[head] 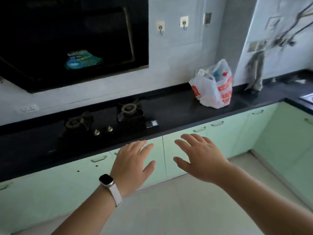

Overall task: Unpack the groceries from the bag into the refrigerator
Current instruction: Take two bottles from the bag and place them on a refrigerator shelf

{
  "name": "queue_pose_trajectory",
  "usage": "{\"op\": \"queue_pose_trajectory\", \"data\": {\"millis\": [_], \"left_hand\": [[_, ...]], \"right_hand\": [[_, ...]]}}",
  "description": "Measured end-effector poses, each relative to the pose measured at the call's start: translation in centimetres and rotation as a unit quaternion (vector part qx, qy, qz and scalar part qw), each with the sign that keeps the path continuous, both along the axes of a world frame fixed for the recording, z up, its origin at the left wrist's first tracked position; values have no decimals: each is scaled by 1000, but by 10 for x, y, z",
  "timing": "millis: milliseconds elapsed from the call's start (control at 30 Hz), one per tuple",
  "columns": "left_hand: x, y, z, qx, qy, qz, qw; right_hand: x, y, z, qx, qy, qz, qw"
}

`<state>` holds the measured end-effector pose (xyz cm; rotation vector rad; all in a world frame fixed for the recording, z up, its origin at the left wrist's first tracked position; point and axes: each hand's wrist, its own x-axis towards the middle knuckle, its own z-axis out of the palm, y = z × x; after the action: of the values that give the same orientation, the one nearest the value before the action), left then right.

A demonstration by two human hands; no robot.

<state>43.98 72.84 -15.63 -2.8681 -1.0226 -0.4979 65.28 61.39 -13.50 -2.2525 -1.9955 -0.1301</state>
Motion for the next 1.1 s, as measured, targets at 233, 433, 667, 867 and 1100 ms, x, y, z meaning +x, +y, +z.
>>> {"op": "queue_pose_trajectory", "data": {"millis": [233, 433, 667, 867, 1100], "left_hand": [[90, 11, 7, 14, -6, -85, 996], [162, 36, -9, -2, -25, -149, 989], [256, 99, -35, -33, -59, -211, 975], [314, 175, -37, -51, -64, -223, 971], [375, 227, -36, -64, -53, -248, 965]], "right_hand": [[71, -31, 9, -8, 7, -81, 997], [114, -27, 4, -23, 26, -139, 990], [182, 20, 0, -59, 18, -211, 976], [231, 85, 11, -76, 14, -244, 967], [278, 131, 12, -68, 10, -272, 960]]}}
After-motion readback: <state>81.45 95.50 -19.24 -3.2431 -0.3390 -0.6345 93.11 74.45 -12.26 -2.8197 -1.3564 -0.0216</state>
